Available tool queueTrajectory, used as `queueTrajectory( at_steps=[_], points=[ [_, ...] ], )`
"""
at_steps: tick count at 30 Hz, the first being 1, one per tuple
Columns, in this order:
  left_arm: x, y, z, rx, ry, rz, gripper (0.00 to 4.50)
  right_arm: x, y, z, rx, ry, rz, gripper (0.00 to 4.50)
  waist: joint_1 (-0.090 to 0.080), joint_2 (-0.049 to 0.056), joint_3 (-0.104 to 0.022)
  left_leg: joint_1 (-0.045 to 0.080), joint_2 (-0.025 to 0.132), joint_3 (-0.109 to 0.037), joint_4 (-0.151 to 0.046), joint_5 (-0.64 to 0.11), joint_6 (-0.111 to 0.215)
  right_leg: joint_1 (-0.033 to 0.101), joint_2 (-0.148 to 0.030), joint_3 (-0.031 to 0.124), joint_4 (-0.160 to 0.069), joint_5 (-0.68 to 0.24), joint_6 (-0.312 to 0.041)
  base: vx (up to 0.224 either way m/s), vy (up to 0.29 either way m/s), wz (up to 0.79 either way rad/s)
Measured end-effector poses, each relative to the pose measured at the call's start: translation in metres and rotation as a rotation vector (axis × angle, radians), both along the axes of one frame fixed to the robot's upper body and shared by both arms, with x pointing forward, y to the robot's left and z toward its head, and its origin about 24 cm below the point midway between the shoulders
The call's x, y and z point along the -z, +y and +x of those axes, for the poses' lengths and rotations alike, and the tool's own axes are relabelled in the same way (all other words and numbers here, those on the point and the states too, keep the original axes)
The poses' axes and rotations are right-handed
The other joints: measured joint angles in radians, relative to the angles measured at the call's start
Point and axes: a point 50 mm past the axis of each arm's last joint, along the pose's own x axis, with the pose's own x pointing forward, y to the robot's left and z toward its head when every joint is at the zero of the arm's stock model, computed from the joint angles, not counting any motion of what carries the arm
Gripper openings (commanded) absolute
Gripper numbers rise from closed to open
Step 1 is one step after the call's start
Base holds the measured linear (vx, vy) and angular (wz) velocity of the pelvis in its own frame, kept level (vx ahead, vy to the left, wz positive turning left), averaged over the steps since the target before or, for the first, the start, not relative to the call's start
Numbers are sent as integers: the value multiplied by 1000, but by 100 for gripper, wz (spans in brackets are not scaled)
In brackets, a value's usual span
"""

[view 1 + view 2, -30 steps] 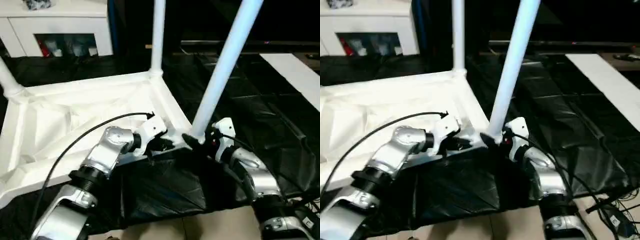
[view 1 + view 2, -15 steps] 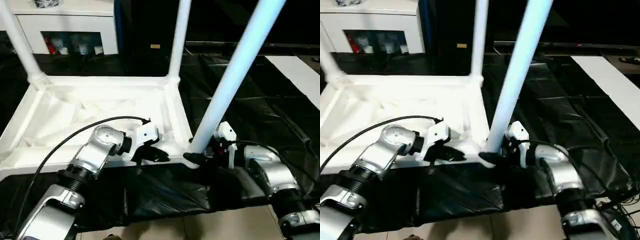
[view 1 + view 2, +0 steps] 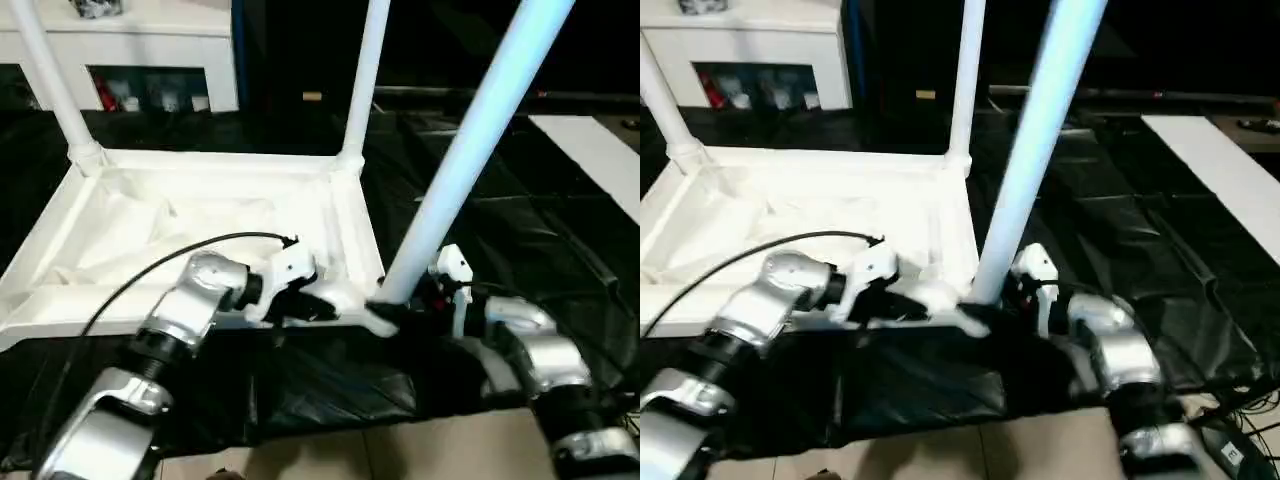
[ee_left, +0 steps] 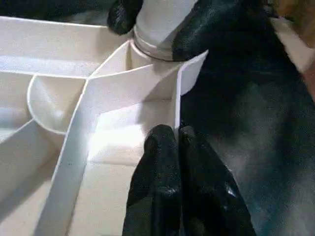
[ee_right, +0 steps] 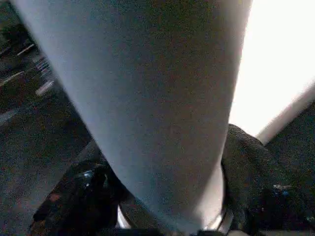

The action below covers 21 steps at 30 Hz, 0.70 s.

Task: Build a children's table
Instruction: Rotate leg to tighten

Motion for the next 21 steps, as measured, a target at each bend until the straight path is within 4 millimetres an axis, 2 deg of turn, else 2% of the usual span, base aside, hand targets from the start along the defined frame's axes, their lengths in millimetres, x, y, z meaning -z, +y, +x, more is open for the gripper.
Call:
queueTrajectory(
  at_steps=[2, 4, 7, 9, 11, 13, 16, 19, 21],
  points=[
    [2, -6, 2, -47, -8, 0, 0, 3, 3, 4, 107, -9, 11, 251, -3, -1, 0, 1, 0, 0, 0, 0, 0, 0, 0, 1, -1, 2, -1, 0, 0, 0],
    [4, -19, 6, -123, -22, 1, 0, 9, 10, 11, 321, -19, 46, 251, -10, -1, -1, 2, -1, -1, 0, 0, 0, 0, 0, 4, -2, 4, 1, 0, 0, 0],
    [6, -35, 7, -181, -31, -3, 0, 11, 13, 17, 476, -16, 46, 251, -17, -1, -1, 5, -3, -1, -2, 0, 0, 1, 0, 8, -4, 4, 6, 0, 0, 0],
    [7, -38, 9, -217, -51, 5, 0, 10, 21, 22, 550, -15, 45, 251, -23, -1, -2, 6, -3, -1, -2, 0, 0, 1, 1, 9, -5, 5, 8, 0, 0, 0],
    [7, -39, 9, -227, -58, 8, 0, 10, 24, 23, 578, -17, 41, 251, -25, -1, -2, 6, -3, -1, -3, 0, 0, 1, 1, 9, -5, 5, 8, 0, 0, 0],
    [7, -39, 10, -231, -61, 9, 0, 10, 26, 23, 591, -29, 38, 307, -27, -1, -2, 6, -4, -1, -3, 0, 0, 1, 1, 9, -7, 5, 9, 0, 0, 0],
    [6, -40, 9, -223, -66, 11, 0, 10, 27, 24, 581, -55, 11, 330, -27, -3, -3, 4, -5, -1, -7, 0, 0, 1, 1, 9, -13, 7, 9, 0, 0, 0],
    [5, -39, 9, -207, -68, 12, 0, 9, 25, 24, 547, -60, 16, 356, -27, -5, -3, 3, -5, -1, -7, 0, 0, 1, 1, 10, -15, 9, 11, 0, 0, 0],
    [3, -35, 9, -181, -78, 19, 0, 7, 21, 22, 457, -76, -6, 376, -27, -4, -3, -1, -5, -1, -8, 0, 0, -1, 1, 10, -15, 12, 8, 0, 0, 0]
  ],
)
